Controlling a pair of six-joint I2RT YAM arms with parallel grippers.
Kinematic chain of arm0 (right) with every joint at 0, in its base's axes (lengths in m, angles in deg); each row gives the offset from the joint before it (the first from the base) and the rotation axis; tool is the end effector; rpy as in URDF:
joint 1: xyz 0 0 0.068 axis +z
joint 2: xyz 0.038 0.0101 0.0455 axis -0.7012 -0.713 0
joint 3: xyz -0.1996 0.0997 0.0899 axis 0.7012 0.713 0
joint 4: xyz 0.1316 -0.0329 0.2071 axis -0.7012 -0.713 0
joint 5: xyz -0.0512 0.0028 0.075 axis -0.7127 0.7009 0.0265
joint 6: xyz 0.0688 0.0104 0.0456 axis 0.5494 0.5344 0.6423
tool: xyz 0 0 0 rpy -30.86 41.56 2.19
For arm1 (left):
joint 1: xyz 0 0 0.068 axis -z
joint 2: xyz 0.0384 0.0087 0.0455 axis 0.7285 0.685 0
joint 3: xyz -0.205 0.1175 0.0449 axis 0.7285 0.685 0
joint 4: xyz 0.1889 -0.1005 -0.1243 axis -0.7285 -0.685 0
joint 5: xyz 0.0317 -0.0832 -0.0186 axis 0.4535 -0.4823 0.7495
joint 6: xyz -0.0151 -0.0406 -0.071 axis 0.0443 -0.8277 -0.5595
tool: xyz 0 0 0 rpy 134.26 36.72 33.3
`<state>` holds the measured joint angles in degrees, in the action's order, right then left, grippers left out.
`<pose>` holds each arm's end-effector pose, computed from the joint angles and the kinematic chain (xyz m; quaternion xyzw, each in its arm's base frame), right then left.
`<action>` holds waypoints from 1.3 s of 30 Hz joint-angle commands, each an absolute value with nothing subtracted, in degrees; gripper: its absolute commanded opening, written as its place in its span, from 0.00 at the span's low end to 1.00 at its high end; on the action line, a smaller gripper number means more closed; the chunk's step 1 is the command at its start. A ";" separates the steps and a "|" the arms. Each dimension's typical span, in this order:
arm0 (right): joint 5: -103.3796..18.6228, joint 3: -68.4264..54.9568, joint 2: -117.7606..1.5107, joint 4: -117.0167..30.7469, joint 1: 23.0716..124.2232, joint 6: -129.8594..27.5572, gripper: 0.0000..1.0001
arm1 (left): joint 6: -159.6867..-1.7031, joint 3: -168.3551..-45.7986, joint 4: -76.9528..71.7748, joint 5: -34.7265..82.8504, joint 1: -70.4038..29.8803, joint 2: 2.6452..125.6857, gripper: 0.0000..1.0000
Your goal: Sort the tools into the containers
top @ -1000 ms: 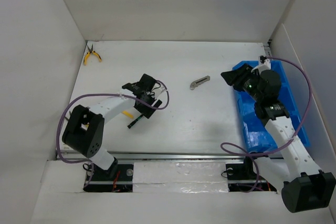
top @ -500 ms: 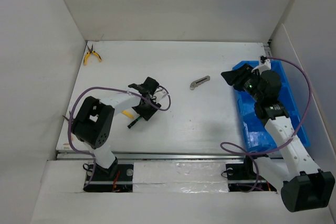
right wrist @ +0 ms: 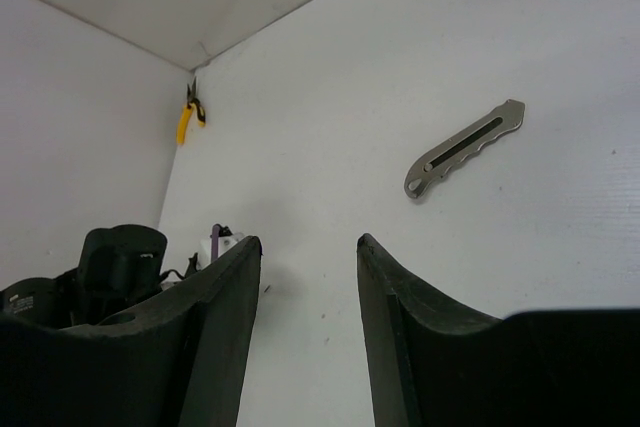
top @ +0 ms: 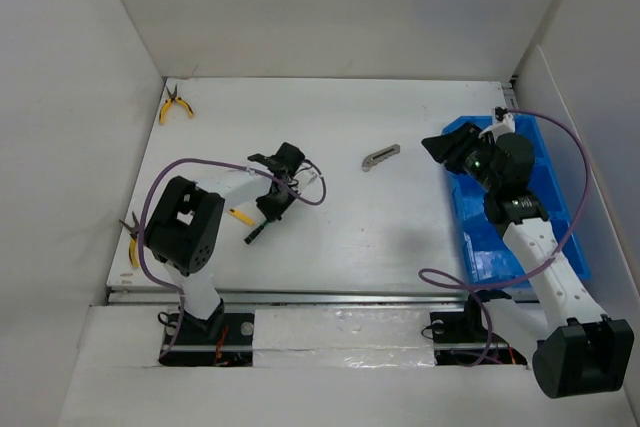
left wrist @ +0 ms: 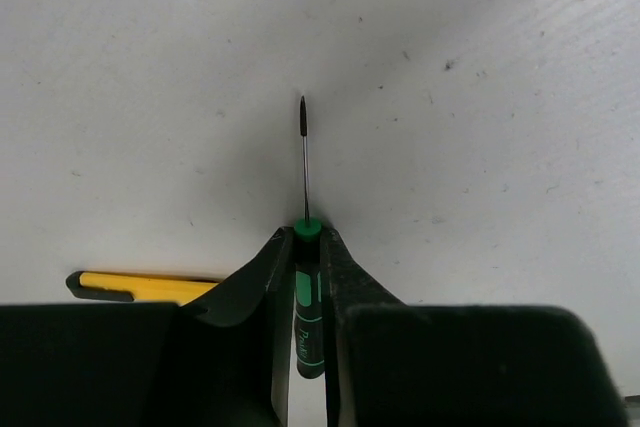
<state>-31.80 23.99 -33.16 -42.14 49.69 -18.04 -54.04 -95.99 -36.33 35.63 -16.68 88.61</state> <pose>0.2662 0.0468 0.2921 0.1310 0.7563 0.3539 0.5344 0.2838 -0.1595 0.1053 0.3736 0.9114 0.0060 0.1723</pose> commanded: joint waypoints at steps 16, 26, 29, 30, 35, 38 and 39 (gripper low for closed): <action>-27.68 26.10 -27.68 -33.22 54.52 -22.54 0.49 | -61.20 -112.23 -38.44 28.37 -17.76 88.34 0.00; -26.46 27.93 -22.93 -25.51 70.59 -24.39 0.55 | -68.40 -120.25 -33.89 30.92 -10.13 75.18 0.00; -28.48 29.17 -21.96 -23.65 74.65 -25.62 0.58 | -71.13 -119.64 -29.94 30.04 -6.61 70.26 0.00; -29.10 29.43 -21.70 -23.30 76.84 -26.41 0.59 | -71.66 -119.37 -28.96 29.60 -5.64 69.19 0.00; -34.11 30.14 -20.90 -22.15 81.43 -28.34 0.62 | -74.30 -118.49 -26.05 33.71 1.92 64.62 0.00; -35.86 30.58 -22.47 -21.10 83.45 -29.22 0.62 | -75.44 -118.40 -25.17 37.32 8.06 63.21 0.00; -36.13 31.10 -22.92 -20.57 83.46 -29.49 0.62 | -75.53 -118.32 -24.82 39.94 9.91 62.85 0.00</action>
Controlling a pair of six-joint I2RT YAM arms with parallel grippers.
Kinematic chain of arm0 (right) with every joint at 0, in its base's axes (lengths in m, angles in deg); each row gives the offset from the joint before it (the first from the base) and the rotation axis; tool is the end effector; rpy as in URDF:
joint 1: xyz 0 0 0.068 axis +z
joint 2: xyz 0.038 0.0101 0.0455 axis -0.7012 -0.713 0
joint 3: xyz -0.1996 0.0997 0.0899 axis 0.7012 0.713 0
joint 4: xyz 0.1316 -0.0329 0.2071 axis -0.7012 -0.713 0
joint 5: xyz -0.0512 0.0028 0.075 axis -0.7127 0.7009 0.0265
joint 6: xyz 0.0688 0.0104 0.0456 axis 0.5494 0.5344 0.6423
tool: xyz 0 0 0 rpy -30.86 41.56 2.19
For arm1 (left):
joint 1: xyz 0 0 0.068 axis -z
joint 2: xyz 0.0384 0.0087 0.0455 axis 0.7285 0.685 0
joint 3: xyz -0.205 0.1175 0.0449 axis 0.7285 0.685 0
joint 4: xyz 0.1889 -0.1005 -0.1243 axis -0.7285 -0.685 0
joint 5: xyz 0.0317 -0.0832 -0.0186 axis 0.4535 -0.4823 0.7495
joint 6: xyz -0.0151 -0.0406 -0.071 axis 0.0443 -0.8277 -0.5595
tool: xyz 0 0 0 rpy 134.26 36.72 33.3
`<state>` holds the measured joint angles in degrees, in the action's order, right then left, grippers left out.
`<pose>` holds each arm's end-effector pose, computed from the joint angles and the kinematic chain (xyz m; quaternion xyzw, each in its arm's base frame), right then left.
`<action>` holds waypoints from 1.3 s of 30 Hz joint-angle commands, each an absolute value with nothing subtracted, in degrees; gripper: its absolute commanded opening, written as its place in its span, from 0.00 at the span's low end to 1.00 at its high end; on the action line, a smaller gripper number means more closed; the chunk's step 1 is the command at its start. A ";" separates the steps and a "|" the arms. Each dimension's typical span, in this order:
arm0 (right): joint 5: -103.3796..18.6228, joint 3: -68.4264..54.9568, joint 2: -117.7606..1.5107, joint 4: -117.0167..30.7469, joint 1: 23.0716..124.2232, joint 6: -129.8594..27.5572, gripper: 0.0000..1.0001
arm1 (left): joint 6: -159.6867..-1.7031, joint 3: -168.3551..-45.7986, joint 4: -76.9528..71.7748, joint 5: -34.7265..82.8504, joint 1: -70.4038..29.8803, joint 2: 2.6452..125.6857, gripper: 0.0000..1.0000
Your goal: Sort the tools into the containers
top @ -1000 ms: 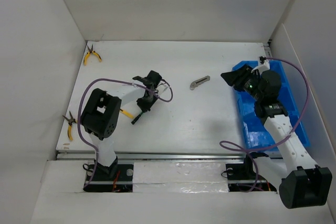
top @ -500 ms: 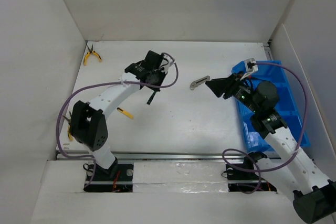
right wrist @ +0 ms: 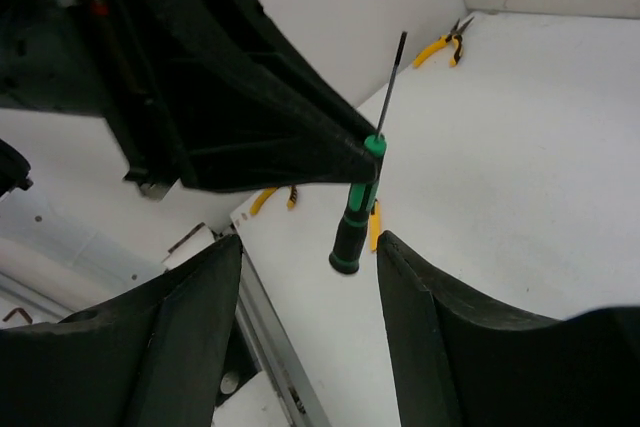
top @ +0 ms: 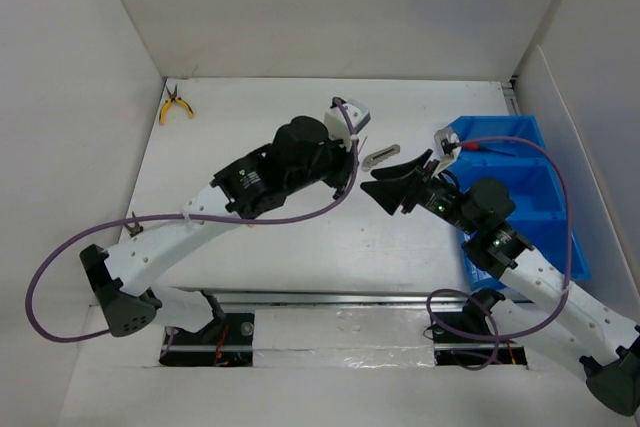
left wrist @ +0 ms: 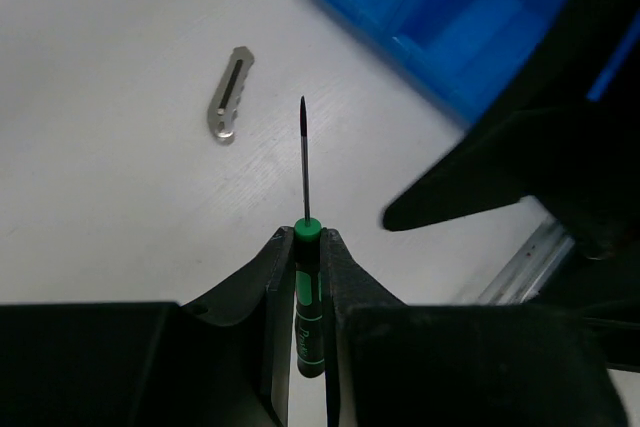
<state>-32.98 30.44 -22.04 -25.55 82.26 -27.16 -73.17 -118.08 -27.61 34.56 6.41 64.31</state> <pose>0.1717 0.1597 0.3358 -0.1519 0.6247 0.5063 0.5748 0.1964 -0.2576 0.3880 0.3195 0.7278 -0.2768 0.5399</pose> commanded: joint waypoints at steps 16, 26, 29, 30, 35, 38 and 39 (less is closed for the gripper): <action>-42.36 33.57 -24.86 -16.26 88.11 -29.84 0.61 | -76.85 -119.81 -22.27 52.36 23.11 63.38 0.00; -48.60 35.41 -23.62 -14.59 88.64 -28.17 0.00 | -76.32 -119.28 -20.96 55.88 23.11 64.61 0.34; -52.97 33.14 -24.68 -16.34 88.64 -28.26 0.00 | -76.06 -119.89 -20.77 57.45 23.11 64.78 0.99; -54.14 32.08 -25.73 -17.57 88.64 -28.52 0.00 | -76.06 -120.25 -21.56 58.85 23.11 64.87 0.99; -51.02 26.37 -31.35 -23.46 77.25 -27.30 0.00 | -77.11 -120.34 -22.79 66.49 23.11 64.26 0.99; -41.10 24.87 -35.65 -21.72 62.49 -21.68 0.00 | -81.04 -120.17 -24.20 74.67 23.11 64.70 0.99; -39.40 23.13 -37.32 -21.62 58.97 -19.06 0.00 | -82.29 -119.99 -24.90 77.30 23.11 65.04 0.99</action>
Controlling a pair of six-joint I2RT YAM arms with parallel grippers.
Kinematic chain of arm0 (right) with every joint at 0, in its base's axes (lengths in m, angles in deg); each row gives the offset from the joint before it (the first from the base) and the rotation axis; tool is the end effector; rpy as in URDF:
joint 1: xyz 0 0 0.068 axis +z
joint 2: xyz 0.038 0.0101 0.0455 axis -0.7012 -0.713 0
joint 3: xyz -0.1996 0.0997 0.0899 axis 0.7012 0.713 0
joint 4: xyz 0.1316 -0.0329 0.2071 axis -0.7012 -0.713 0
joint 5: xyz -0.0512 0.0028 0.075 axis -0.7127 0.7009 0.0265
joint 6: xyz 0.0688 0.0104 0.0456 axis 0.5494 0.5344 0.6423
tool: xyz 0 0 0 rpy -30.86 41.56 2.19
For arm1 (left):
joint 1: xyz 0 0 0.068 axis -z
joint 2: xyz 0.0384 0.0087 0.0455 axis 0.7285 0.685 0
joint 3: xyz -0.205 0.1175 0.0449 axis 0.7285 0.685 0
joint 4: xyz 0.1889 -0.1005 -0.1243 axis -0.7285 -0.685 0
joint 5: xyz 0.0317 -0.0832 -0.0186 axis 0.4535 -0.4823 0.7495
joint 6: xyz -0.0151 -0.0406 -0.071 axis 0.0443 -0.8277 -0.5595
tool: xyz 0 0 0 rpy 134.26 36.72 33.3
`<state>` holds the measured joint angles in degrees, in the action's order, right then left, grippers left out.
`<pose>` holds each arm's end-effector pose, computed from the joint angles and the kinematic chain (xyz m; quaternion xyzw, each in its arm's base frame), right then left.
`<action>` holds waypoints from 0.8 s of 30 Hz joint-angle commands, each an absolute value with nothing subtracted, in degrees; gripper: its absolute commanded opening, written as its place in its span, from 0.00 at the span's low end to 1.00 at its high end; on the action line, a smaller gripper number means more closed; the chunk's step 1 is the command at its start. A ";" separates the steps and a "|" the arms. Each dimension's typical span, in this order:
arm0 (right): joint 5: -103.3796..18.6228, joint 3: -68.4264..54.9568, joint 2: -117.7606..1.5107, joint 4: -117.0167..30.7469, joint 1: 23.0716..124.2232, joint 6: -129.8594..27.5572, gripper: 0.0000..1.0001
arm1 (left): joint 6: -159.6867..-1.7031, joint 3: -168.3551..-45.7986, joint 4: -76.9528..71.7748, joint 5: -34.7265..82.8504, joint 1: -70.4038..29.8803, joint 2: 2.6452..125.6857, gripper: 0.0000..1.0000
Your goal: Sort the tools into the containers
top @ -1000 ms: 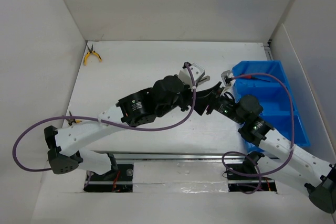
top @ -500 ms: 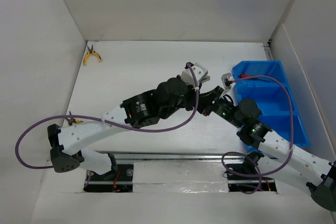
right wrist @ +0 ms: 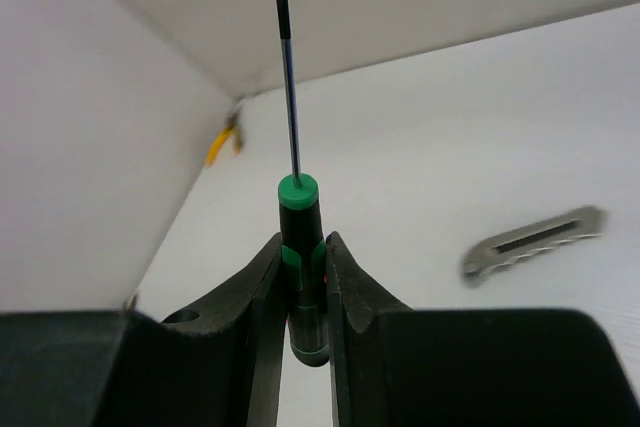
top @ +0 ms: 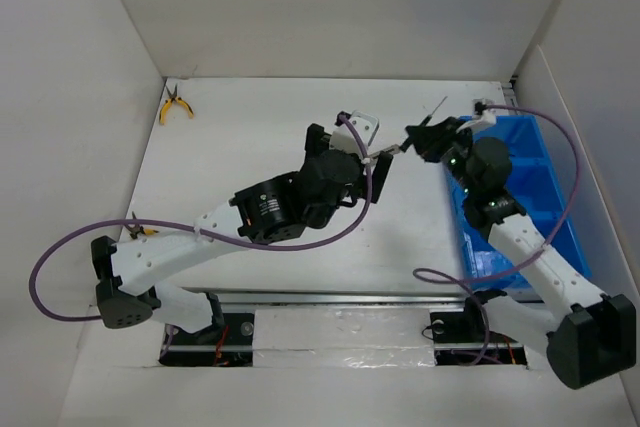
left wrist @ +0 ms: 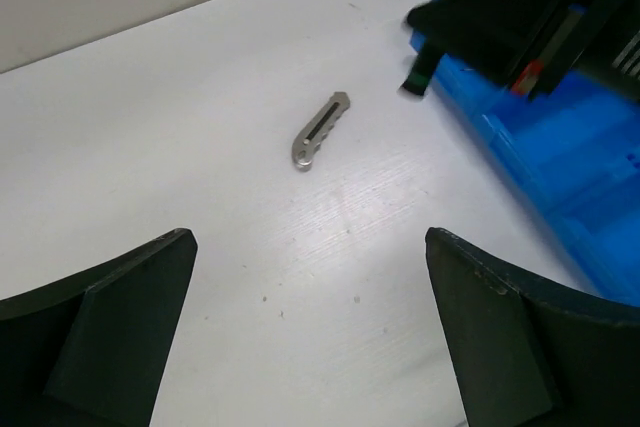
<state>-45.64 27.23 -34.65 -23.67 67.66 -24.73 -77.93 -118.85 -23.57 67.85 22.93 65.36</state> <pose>0.2558 0.1152 0.3100 0.0330 0.6881 0.3653 0.6261 0.1498 -0.2831 0.4000 0.2073 0.7338 -0.1981 0.6159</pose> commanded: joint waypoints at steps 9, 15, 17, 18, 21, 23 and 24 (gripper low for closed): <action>-38.24 12.74 -56.13 -24.97 36.54 -7.44 0.00 | -88.97 -114.63 -25.79 75.23 22.58 65.05 0.99; -44.22 13.26 -59.39 -25.23 31.87 -1.73 0.00 | -88.02 -97.32 -10.95 74.51 22.58 55.57 0.99; -43.61 14.58 -60.54 -23.04 30.63 -0.31 0.00 | -87.92 -93.99 -10.32 75.30 22.58 53.37 0.99; -43.78 15.10 -61.15 -22.42 30.11 0.21 0.00 | -87.92 -92.93 -9.19 76.08 22.58 52.75 0.99; -46.76 13.80 -63.78 -24.78 30.11 1.18 0.00 | -87.57 -87.57 -5.15 75.31 22.58 49.94 0.99; -46.94 12.83 -66.15 -25.75 30.11 1.01 0.00 | -86.96 -84.24 -2.07 74.51 22.58 48.97 0.99; -47.20 12.13 -66.77 -26.88 30.11 1.01 0.00 | -86.70 -83.69 -0.92 74.34 22.58 48.96 0.99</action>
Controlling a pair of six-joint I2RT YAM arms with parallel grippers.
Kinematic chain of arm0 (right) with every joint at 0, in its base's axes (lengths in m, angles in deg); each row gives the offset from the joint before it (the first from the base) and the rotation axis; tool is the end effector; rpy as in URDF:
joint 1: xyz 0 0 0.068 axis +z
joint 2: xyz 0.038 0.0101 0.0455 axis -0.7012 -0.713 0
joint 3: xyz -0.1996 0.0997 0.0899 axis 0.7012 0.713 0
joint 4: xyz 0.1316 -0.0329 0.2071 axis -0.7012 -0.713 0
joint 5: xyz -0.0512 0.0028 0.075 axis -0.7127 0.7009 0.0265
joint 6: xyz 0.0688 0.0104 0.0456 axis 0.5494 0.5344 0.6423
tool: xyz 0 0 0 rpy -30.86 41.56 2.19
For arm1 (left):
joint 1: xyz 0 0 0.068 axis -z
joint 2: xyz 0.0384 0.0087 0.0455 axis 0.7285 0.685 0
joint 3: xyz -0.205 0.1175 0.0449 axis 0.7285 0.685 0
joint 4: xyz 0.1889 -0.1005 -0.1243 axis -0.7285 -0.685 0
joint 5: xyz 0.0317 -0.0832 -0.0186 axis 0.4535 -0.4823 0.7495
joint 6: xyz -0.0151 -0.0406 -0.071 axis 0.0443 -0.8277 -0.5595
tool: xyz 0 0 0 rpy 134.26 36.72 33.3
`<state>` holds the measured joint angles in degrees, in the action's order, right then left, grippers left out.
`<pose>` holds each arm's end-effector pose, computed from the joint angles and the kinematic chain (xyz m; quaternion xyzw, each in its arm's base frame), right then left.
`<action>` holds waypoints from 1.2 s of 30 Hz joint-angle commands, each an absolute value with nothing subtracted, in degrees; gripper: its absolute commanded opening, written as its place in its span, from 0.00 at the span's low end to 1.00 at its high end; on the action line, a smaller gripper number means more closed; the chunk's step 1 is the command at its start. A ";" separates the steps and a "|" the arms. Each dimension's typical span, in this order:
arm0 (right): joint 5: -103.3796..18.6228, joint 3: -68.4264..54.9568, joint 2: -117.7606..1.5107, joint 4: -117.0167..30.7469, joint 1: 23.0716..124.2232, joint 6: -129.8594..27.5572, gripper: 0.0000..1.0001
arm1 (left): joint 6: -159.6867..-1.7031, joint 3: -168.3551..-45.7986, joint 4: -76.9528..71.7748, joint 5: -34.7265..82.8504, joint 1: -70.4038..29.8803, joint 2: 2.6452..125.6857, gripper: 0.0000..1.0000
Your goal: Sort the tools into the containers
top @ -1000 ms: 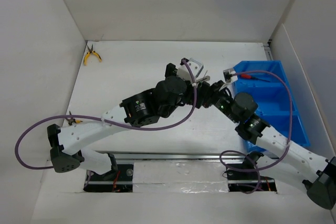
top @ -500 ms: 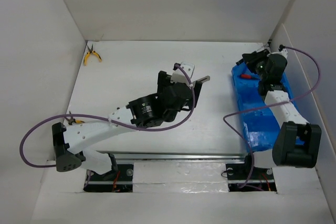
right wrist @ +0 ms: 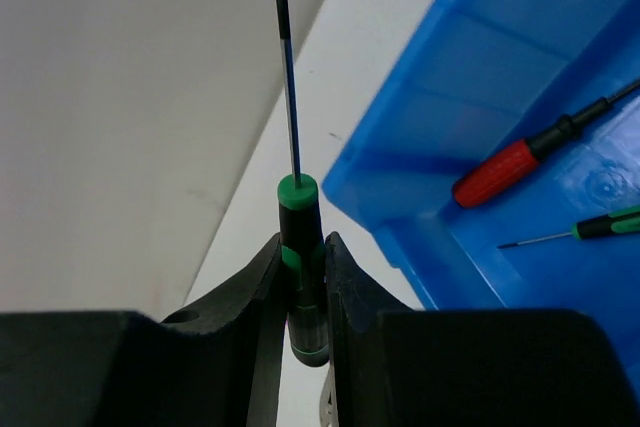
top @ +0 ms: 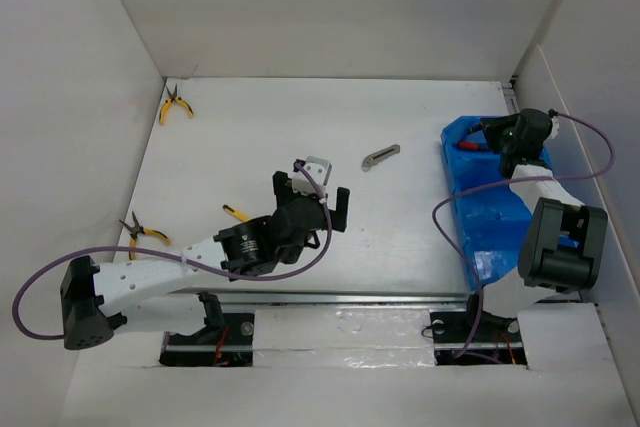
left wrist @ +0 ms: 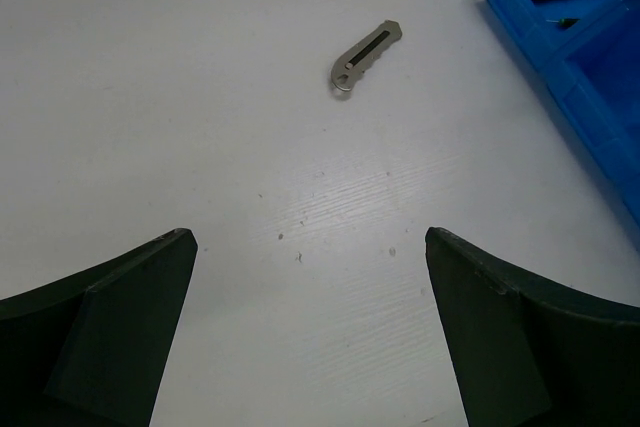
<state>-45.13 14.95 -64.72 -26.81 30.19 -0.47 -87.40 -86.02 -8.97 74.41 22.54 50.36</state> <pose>0.3644 -0.0868 0.2206 0.4538 0.6693 0.2481 0.5334 0.1414 -0.2364 0.3008 0.1205 0.7616 -0.1889 0.6080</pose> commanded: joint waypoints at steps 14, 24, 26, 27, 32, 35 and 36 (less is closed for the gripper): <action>-52.22 8.70 -71.08 -33.57 29.58 1.18 0.31 | -87.84 -81.41 -1.71 76.71 22.58 50.90 0.99; -50.46 8.08 -72.15 -35.33 29.58 0.13 0.45 | -86.87 -79.73 -0.56 75.65 22.58 48.53 0.99; -50.46 8.43 -71.09 -35.16 29.58 -0.48 0.44 | -86.87 -79.56 -0.47 75.57 22.58 48.44 0.99; -48.72 8.87 -69.09 -34.72 30.62 -1.09 0.44 | -86.70 -79.47 -0.30 75.57 22.58 48.44 0.99; -49.67 8.53 -62.92 -33.91 40.02 -9.70 0.45 | -86.78 -78.77 -0.04 78.29 22.58 48.18 0.99; -53.53 3.26 -62.82 -41.03 47.23 -12.52 0.45 | -87.74 -78.41 0.14 80.40 22.58 48.09 0.99; -54.23 1.24 -62.91 -42.00 48.72 -12.70 0.45 | -87.83 -78.15 0.32 80.57 22.58 48.09 0.99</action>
<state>-51.78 6.55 -64.48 -38.68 44.01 -7.95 -87.20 -78.76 -1.97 77.67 22.54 49.64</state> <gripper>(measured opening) 0.450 0.989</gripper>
